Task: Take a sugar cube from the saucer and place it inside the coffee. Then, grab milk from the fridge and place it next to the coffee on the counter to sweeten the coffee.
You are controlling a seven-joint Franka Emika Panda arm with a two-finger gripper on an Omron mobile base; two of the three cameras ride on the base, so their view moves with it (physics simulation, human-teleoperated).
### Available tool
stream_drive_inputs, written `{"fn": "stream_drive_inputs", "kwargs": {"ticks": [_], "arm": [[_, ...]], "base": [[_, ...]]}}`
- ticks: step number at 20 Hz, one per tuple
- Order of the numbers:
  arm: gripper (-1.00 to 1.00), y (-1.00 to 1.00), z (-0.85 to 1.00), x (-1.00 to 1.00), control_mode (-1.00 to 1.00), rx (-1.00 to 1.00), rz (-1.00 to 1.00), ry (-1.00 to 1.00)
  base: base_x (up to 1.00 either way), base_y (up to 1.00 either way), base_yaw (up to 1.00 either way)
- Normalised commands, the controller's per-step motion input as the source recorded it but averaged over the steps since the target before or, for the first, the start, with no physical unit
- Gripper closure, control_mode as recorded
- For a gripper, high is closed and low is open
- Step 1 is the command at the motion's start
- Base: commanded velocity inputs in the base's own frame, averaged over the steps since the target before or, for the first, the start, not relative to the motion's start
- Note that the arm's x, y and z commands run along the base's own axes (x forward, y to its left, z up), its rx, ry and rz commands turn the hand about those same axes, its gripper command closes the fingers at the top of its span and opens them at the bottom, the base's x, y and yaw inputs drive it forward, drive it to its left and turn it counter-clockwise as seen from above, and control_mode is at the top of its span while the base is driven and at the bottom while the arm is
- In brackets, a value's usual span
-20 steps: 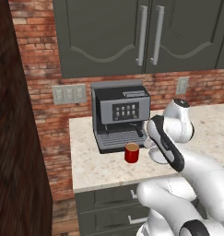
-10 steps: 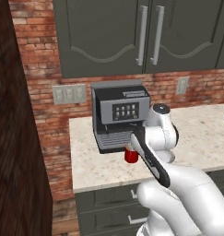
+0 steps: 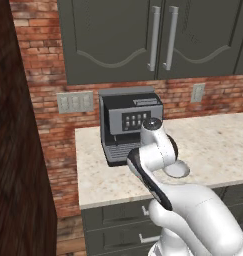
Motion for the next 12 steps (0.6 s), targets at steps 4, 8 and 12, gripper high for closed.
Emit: {"fn": "stream_drive_inputs", "kwargs": {"ticks": [4,8,12], "arm": [[1.00,0.00,0.00,0.29,-1.00,-0.05,-0.07,0.04],[1.00,0.00,0.00,0.19,-1.00,-0.07,-0.04,0.03],[1.00,0.04,0.00,0.16,-1.00,-0.07,-0.03,0.00]], "base": [[0.00,0.00,0.00],[0.00,0.00,0.00],[0.00,0.00,0.00]]}}
